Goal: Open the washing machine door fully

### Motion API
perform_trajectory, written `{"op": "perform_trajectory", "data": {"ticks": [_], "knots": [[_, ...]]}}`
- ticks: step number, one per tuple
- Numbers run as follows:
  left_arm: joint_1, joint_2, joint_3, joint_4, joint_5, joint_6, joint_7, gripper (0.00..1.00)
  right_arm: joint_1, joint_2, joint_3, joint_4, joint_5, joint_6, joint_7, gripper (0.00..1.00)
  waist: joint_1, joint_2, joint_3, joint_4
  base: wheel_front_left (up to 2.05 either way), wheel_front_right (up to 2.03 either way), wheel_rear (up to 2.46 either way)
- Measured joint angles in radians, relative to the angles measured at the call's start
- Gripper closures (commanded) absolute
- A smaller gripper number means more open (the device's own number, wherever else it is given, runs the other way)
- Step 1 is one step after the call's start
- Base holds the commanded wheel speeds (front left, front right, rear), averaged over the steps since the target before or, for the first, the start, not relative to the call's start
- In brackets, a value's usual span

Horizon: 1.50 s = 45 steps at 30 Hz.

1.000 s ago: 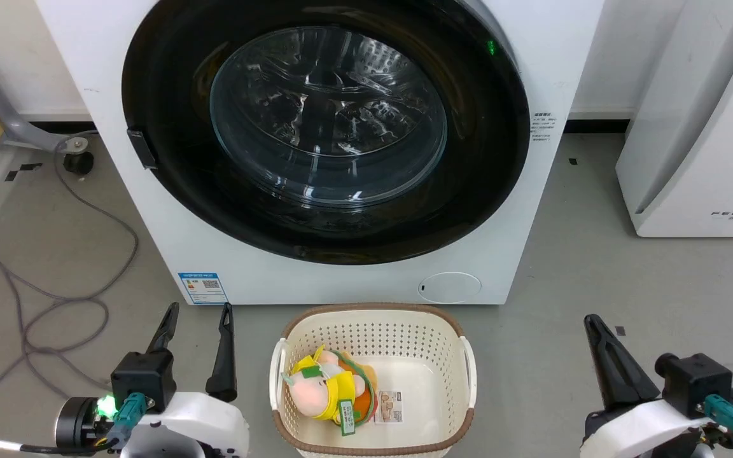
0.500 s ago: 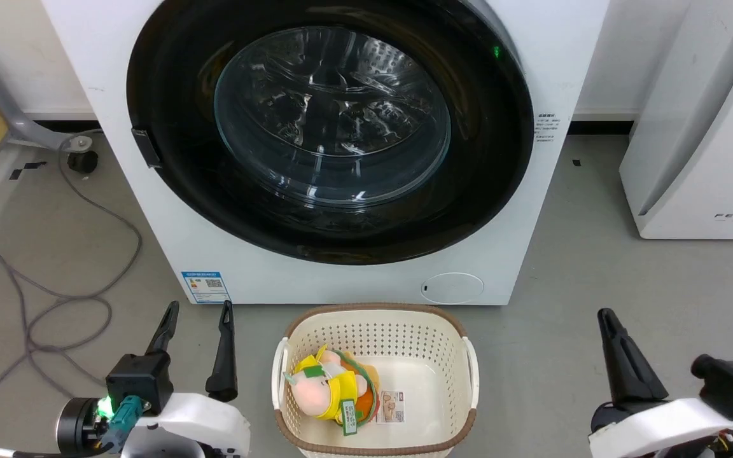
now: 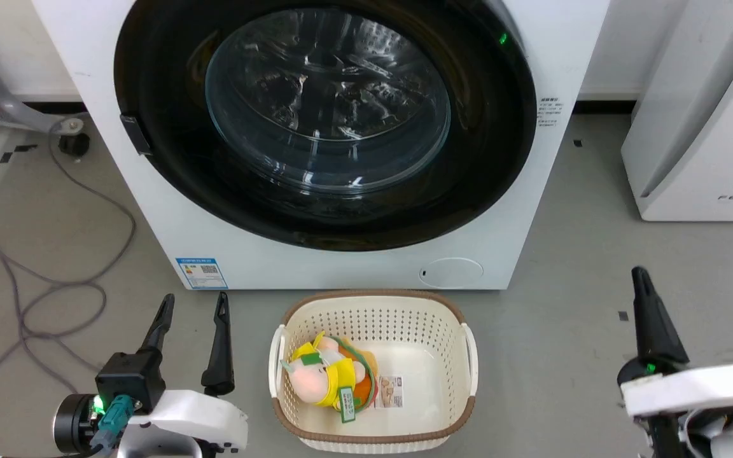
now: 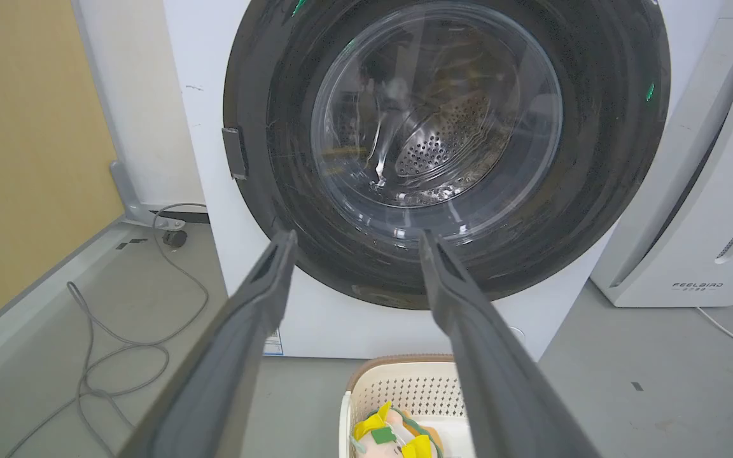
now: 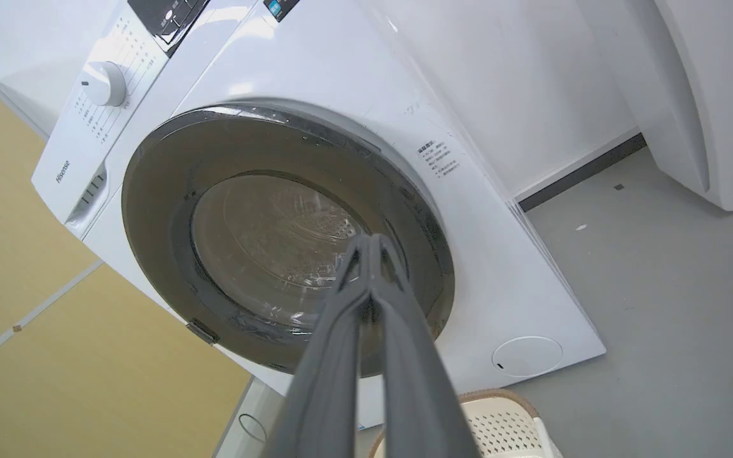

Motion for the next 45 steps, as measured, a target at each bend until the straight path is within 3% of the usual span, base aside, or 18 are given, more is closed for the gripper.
{"op": "perform_trajectory", "data": {"ticks": [13, 23, 31, 39, 45], "knots": [[-0.044, -0.005, 0.012, -0.015, -0.029, -0.026, -0.025, 0.00, -0.236, -0.006, -0.015, 0.106, 0.233, 0.000, -0.022, 1.00, 0.0001, 0.0000, 0.075, 0.002, 0.00, 0.00, 0.00], [-0.088, -0.009, 0.021, -0.034, -0.058, -0.046, -0.044, 0.00, -0.484, -0.095, -0.002, 0.257, 0.393, 0.000, -0.042, 1.00, 0.0001, 0.0000, 0.137, 0.022, 0.00, 0.00, 0.00], [-0.115, -0.010, 0.007, -0.044, -0.069, -0.060, -0.057, 0.00, -0.703, -0.183, 0.081, 0.398, 0.502, 0.000, -0.041, 1.00, 0.0000, 0.0000, 0.176, 0.044, 0.00, 0.00, 0.00], [-0.144, -0.011, 0.002, -0.048, -0.100, -0.072, -0.074, 0.00, -0.958, -0.305, 0.262, 0.578, 0.547, 0.000, 0.019, 1.00, 0.0000, 0.0000, 0.216, 0.066, 0.00, 0.00, 0.00], [-0.149, -0.013, 0.006, -0.048, -0.110, -0.079, -0.084, 0.00, -1.133, -0.329, 0.399, 0.708, 0.550, 0.000, 0.111, 1.00, 0.0000, 0.0000, 0.242, 0.070, 0.00, 0.00, 0.00]]}}
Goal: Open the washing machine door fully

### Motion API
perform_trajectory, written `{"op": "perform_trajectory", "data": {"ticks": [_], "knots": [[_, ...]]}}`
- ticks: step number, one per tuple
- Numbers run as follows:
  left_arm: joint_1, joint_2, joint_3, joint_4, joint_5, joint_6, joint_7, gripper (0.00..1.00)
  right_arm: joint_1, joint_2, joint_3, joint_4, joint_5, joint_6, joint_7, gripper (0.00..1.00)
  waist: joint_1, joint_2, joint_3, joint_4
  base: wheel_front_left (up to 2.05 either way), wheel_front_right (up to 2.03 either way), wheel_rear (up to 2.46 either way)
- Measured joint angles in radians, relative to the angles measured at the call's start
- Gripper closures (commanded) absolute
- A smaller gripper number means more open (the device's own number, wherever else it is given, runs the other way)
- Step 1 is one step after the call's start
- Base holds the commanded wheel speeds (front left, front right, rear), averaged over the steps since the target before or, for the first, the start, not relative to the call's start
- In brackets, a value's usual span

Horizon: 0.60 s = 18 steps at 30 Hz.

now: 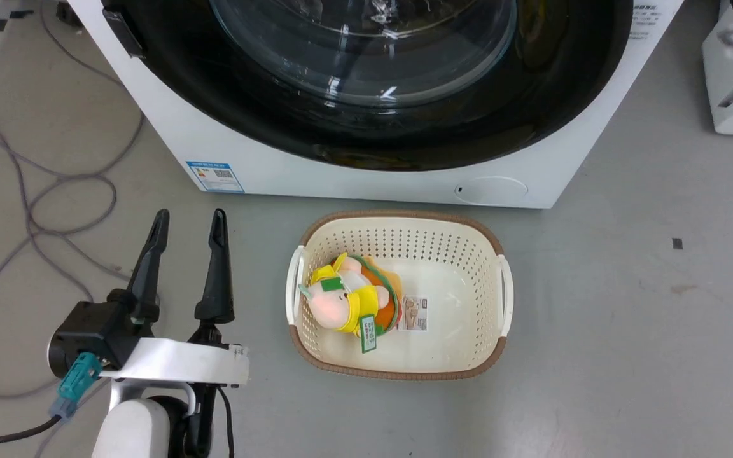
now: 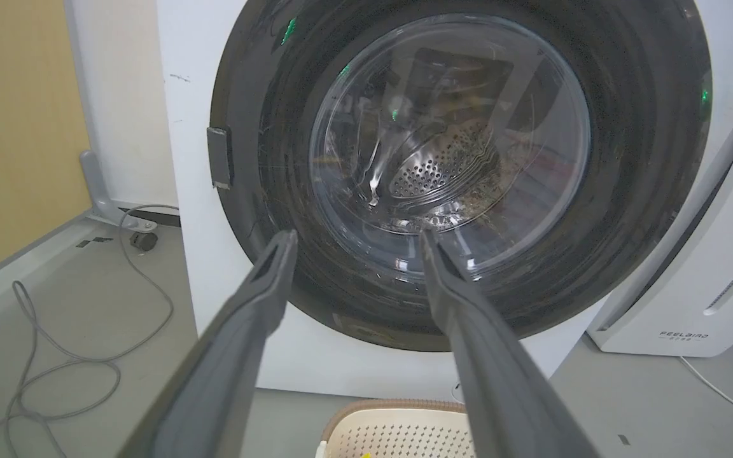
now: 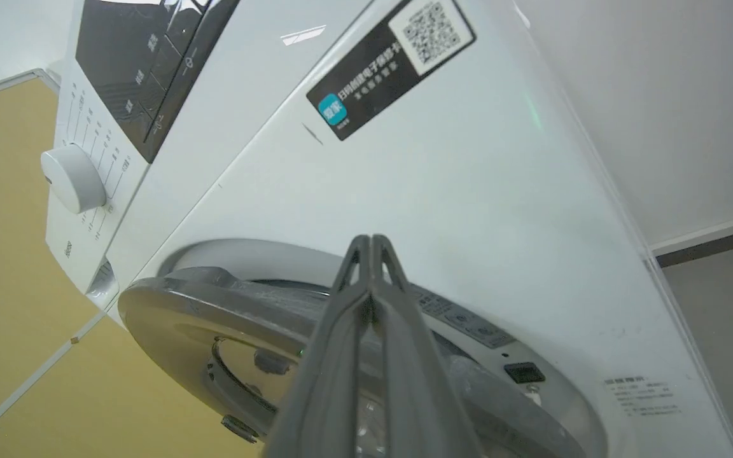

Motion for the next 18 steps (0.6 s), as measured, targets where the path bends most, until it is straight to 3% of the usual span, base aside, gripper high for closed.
{"op": "perform_trajectory", "data": {"ticks": [9, 18], "knots": [[-0.036, -0.001, 0.002, -0.002, -0.016, -0.009, -0.016, 0.00, -0.196, 0.043, 0.180, 0.179, 0.022, 0.000, 0.166, 1.00, 0.0000, 0.0000, 0.047, -0.001, 0.00, 0.00, 0.00], [-0.061, -0.002, -0.001, -0.005, -0.037, -0.019, -0.033, 0.00, -0.346, 0.058, 0.291, 0.293, 0.089, 0.000, 0.279, 1.00, -0.0001, 0.0000, 0.093, 0.012, 0.00, 0.00, 0.00]]}}
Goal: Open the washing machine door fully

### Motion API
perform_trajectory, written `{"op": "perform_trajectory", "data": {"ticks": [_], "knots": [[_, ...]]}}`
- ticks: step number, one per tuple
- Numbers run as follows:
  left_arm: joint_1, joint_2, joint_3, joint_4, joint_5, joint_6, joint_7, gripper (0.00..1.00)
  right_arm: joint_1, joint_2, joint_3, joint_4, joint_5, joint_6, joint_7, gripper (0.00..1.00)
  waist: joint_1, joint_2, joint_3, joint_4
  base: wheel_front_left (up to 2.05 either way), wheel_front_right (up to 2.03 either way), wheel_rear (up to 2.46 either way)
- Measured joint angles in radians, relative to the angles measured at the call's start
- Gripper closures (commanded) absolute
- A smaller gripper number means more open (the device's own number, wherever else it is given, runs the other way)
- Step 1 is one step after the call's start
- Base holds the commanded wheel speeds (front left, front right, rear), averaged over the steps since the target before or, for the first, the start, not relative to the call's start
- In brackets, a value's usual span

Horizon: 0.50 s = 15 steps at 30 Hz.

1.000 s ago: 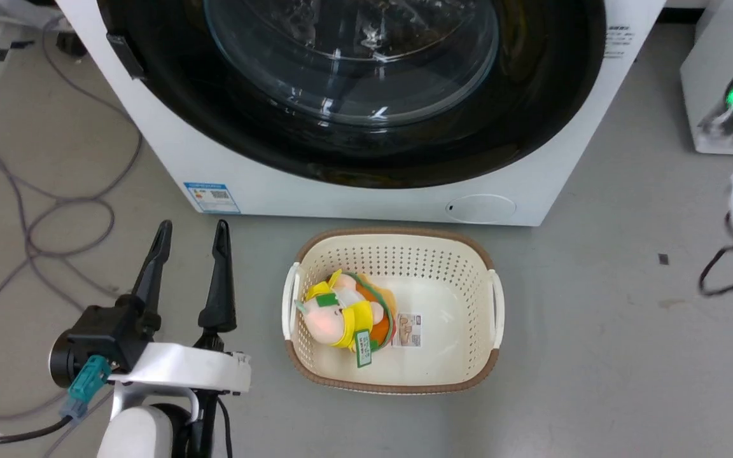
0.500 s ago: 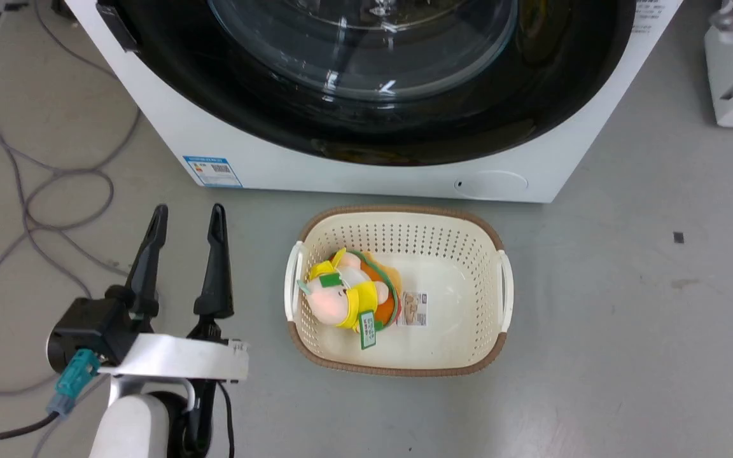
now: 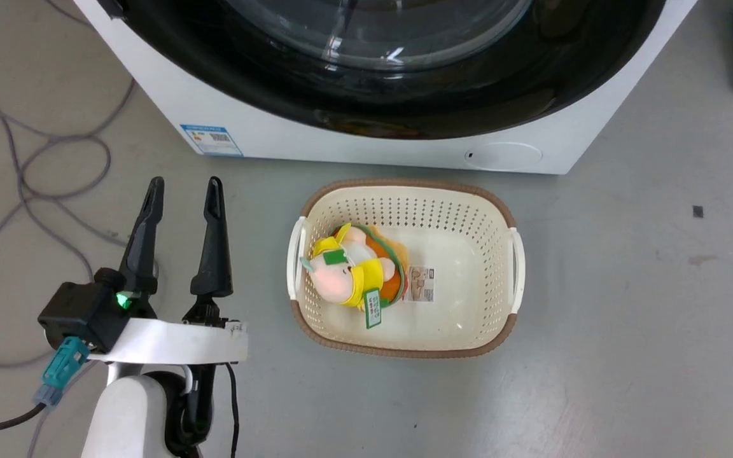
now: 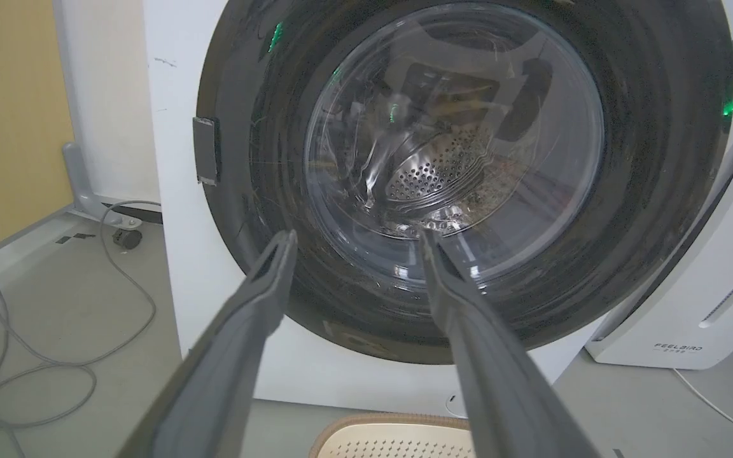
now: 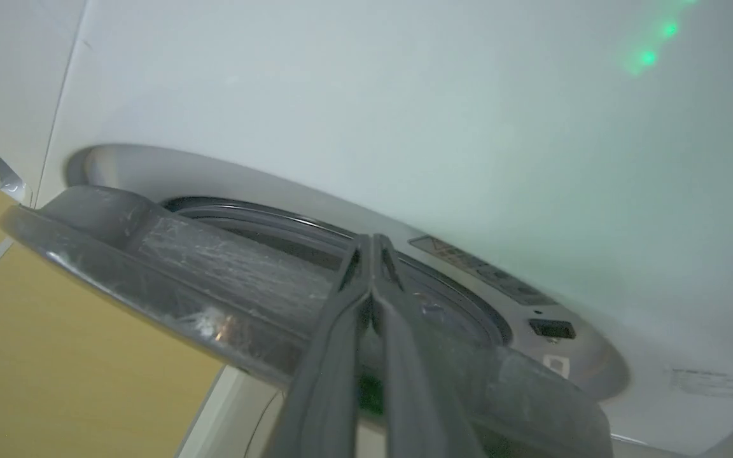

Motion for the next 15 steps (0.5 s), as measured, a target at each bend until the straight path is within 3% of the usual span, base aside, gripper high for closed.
{"op": "perform_trajectory", "data": {"ticks": [15], "knots": [[-0.031, -0.002, -0.003, 0.000, -0.026, -0.013, -0.027, 0.00, -0.127, -0.032, 0.160, 0.026, 0.164, 0.000, 0.286, 1.00, 0.0000, 0.0000, 0.043, 0.013, 0.00, 0.00, 0.00]]}}
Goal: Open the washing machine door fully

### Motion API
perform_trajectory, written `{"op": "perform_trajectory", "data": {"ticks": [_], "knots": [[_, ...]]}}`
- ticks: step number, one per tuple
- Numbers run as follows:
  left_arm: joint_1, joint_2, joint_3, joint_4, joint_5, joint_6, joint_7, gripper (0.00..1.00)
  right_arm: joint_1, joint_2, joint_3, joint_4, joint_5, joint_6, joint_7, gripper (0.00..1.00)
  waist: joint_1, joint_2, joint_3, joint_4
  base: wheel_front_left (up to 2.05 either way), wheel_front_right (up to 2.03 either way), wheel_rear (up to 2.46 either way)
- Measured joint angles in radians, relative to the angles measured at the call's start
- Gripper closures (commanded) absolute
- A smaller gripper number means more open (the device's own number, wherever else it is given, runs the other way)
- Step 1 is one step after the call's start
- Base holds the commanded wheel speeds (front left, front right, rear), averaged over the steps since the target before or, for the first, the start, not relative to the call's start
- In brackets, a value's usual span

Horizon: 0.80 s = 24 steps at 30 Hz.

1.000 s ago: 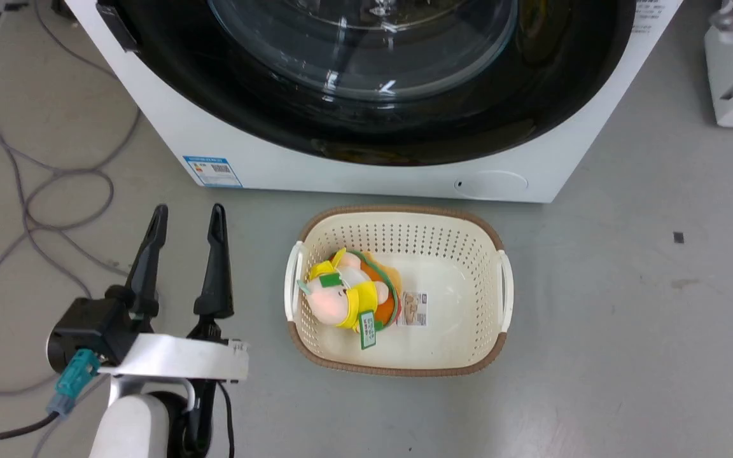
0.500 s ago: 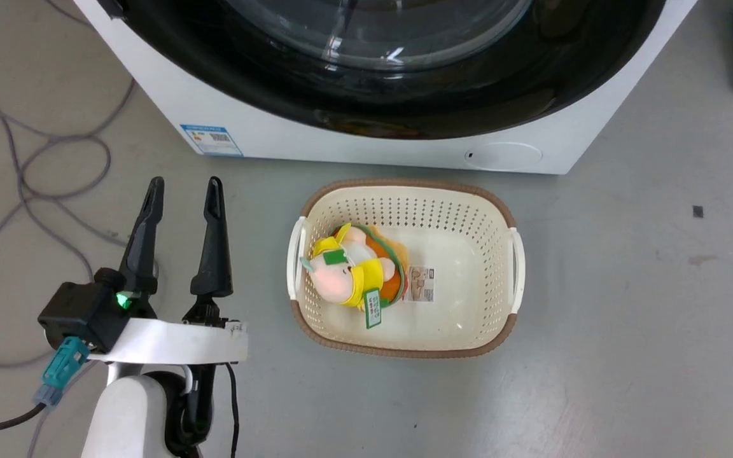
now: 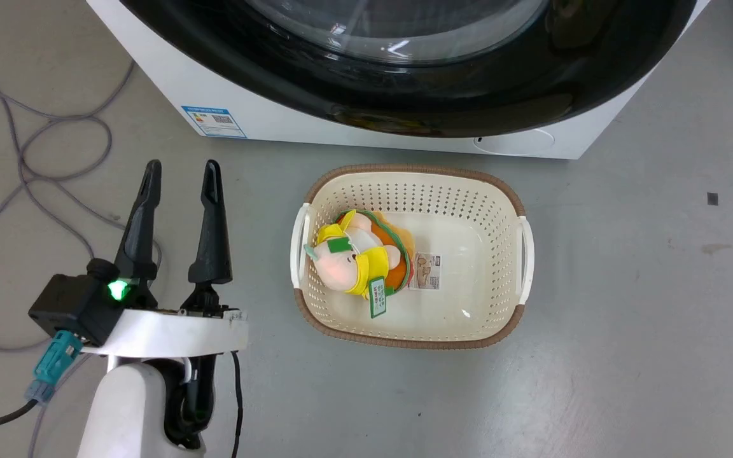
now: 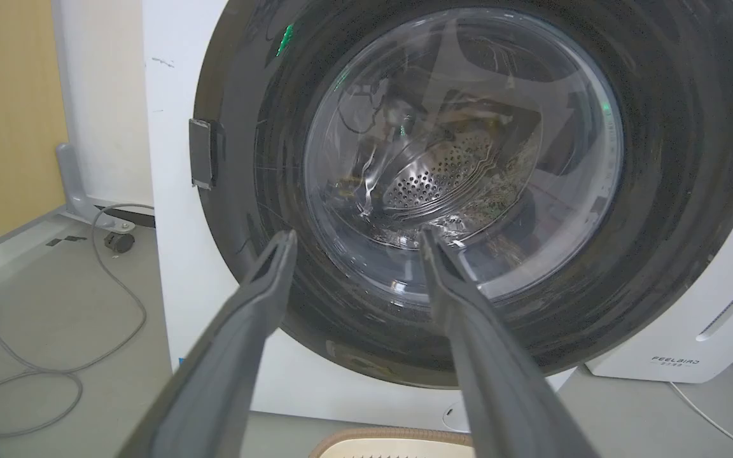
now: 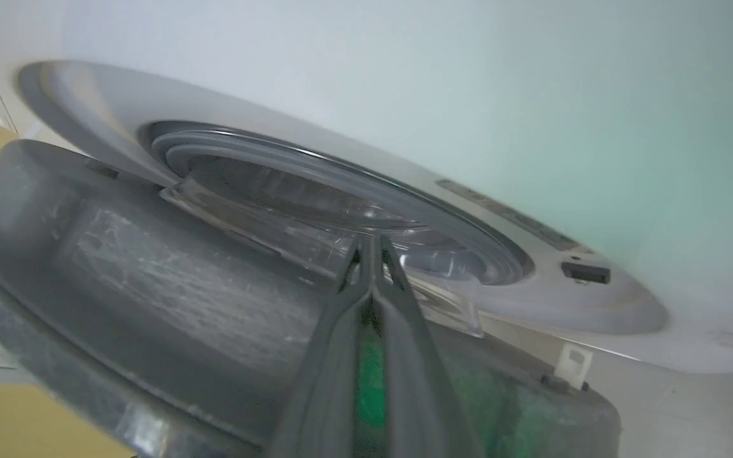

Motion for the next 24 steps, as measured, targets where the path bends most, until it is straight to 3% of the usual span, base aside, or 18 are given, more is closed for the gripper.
{"op": "perform_trajectory", "data": {"ticks": [8, 24], "knots": [[-0.001, -0.001, -0.006, 0.015, 0.012, -0.001, -0.004, 0.00, 0.040, -0.031, 0.011, -0.072, 0.061, 0.000, 0.080, 1.00, 0.0000, 0.0000, -0.037, -0.004, 0.00, 0.00, 0.00], [0.103, -0.002, -0.016, 0.072, 0.063, 0.014, -0.004, 0.00, 0.397, -0.087, 0.006, -0.340, 0.181, 0.000, 0.144, 1.00, -0.0002, 0.0000, -0.202, 0.000, 0.00, 0.00, 0.00]]}}
